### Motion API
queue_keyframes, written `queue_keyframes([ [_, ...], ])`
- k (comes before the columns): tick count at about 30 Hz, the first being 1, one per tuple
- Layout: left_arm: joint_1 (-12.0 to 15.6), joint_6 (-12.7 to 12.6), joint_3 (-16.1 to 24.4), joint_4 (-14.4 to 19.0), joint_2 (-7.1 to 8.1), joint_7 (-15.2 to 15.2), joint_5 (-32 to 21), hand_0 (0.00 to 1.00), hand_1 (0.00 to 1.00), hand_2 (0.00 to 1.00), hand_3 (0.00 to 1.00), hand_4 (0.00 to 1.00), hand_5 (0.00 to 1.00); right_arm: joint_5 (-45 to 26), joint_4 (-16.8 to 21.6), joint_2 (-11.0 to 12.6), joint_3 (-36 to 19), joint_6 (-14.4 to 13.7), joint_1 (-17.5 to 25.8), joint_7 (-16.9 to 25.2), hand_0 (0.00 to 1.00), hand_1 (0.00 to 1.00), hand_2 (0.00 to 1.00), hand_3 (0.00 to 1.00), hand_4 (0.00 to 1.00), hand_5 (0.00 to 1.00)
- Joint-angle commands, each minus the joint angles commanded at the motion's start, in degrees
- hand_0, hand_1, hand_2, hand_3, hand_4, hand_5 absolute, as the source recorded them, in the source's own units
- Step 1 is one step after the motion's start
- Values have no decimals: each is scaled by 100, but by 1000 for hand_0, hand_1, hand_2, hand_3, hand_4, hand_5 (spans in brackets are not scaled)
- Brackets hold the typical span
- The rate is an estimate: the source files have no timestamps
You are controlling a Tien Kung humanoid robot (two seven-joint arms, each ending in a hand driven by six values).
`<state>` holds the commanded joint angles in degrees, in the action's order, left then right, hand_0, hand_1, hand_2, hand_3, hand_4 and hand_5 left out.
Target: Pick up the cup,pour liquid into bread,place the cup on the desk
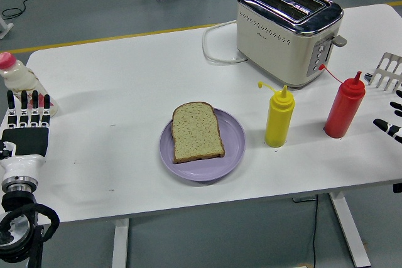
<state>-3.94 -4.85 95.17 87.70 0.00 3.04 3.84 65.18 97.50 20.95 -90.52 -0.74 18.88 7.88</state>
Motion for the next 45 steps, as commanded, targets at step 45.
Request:
queue_keyframes([
  [45, 3, -11, 20, 9, 0, -4, -14, 854, 865, 930, 838, 669, 998, 29, -1036, -55, 1153, -438, -1178, 59, 961, 921, 969, 998, 945, 243],
])
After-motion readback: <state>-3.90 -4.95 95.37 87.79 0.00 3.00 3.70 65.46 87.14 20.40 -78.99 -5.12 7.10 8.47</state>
